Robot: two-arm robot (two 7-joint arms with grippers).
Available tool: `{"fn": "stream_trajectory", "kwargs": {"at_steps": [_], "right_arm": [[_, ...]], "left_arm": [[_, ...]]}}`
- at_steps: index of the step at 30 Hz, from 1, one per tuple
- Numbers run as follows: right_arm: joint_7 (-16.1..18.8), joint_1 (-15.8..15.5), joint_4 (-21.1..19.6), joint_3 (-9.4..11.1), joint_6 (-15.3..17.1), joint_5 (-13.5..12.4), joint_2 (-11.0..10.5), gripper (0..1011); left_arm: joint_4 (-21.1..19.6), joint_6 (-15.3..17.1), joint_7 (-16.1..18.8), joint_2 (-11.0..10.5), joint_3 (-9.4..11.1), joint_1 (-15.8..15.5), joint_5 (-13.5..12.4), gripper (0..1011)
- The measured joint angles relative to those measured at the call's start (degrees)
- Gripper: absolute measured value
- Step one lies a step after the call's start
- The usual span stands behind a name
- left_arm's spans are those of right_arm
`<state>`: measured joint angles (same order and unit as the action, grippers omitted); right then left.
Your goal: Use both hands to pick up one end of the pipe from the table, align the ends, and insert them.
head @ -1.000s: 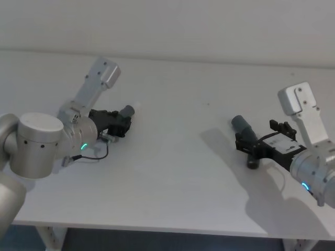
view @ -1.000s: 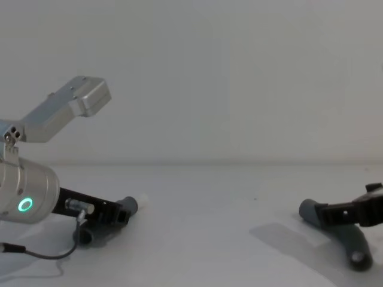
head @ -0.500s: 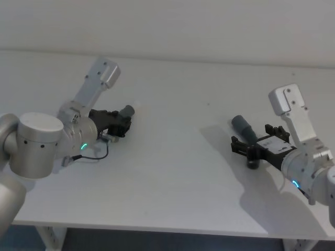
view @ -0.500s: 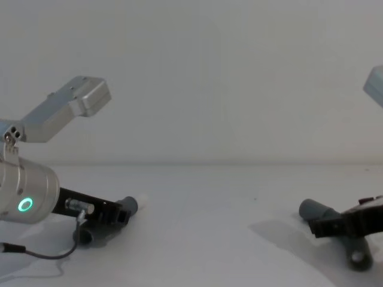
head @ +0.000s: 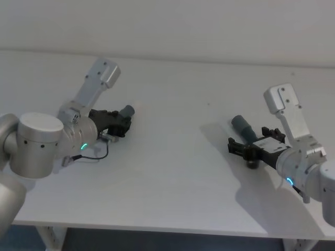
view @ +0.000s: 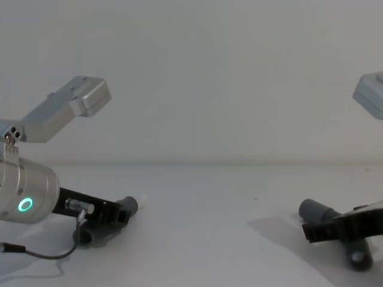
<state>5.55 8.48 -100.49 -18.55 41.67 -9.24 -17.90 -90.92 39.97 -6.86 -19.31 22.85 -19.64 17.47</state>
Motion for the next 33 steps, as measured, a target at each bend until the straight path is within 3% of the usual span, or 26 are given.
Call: {"fn": "stream_trajectory", "kwargs": {"at_steps": [22, 33], "right_arm": [[-0.8, 1.5, 1.8, 1.2, 4.1, 0.0, 2.9, 997], [-0.8, 1.7, 2.1, 1.4, 4.7, -0.1, 3.5, 754]], "left_arm": [[0.0, 0.0, 0.0, 0.0, 0.0, 0.0, 0.0, 351], [0.0, 0.0, 0.0, 0.0, 0.0, 0.0, 0.0, 351]]}}
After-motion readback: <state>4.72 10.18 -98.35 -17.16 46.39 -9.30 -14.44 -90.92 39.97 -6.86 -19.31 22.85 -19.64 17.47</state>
